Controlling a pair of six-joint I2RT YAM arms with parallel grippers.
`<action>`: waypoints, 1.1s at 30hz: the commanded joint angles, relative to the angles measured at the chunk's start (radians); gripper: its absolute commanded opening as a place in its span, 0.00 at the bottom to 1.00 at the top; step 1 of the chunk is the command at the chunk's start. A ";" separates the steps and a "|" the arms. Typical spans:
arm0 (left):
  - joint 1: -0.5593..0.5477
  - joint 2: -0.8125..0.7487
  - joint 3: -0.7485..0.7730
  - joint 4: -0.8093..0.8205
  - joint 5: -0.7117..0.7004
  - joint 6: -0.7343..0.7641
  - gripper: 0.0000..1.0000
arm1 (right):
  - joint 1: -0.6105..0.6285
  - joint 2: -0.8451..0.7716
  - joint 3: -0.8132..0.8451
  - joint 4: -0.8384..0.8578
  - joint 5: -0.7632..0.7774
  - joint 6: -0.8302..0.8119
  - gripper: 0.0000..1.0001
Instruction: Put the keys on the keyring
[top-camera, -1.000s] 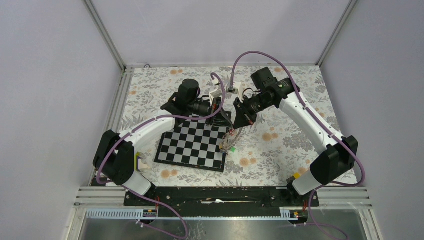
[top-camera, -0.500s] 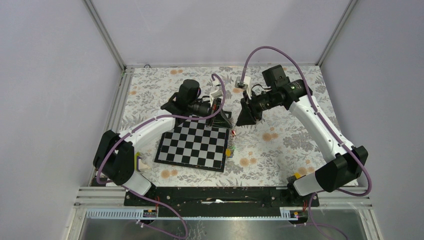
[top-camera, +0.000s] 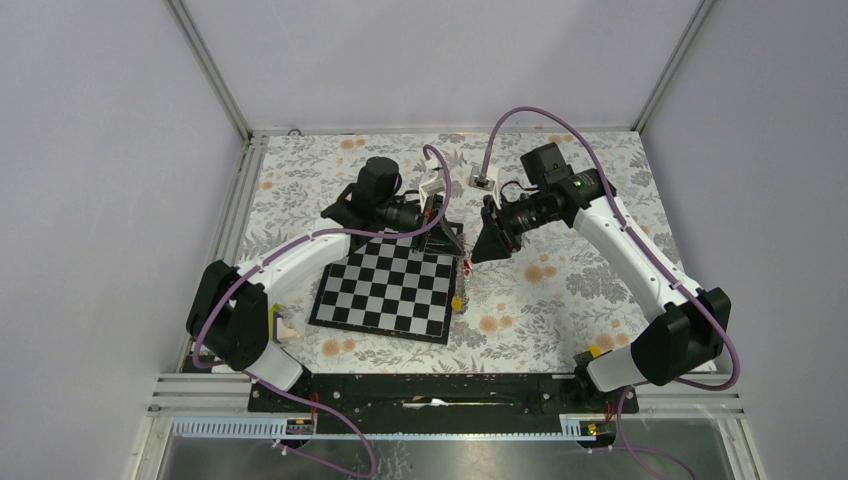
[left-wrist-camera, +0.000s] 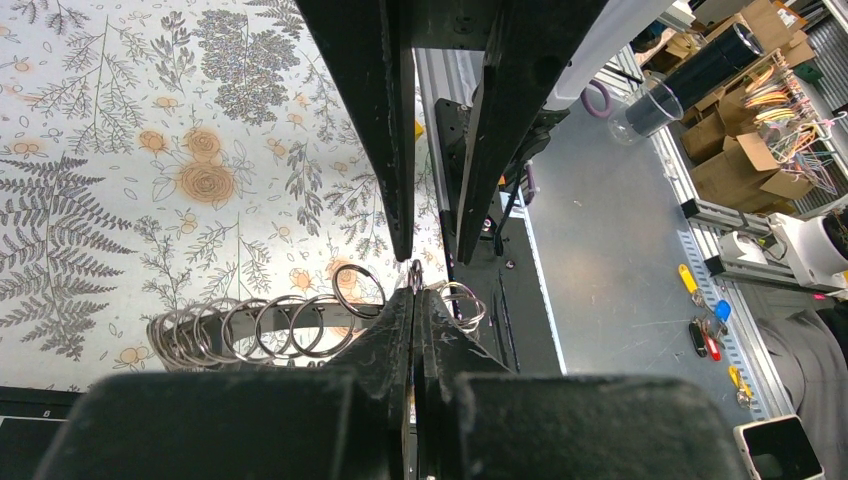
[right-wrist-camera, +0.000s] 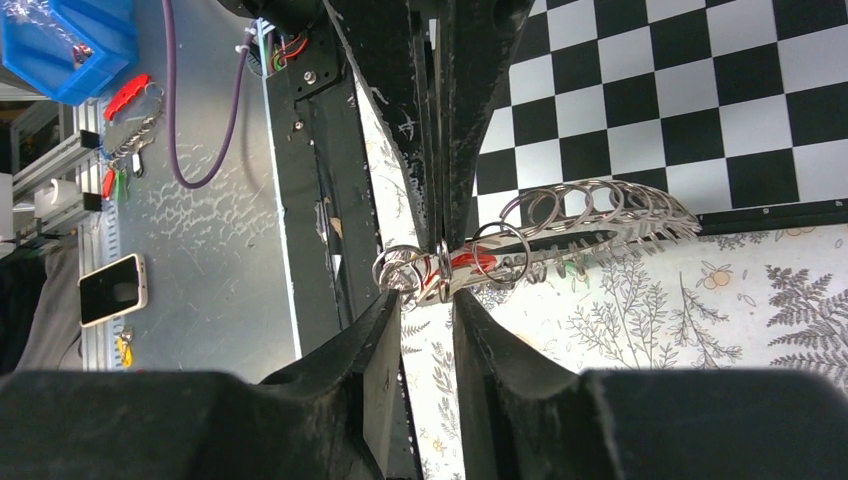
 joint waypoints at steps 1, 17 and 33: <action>0.006 -0.040 0.051 0.074 0.045 -0.015 0.00 | -0.002 -0.015 -0.021 0.033 -0.045 -0.012 0.30; 0.007 -0.036 0.048 0.102 0.046 -0.040 0.00 | -0.002 -0.005 -0.052 0.061 -0.051 -0.002 0.00; 0.016 -0.037 0.021 0.199 0.058 -0.123 0.00 | 0.001 -0.010 -0.059 0.103 -0.037 0.044 0.14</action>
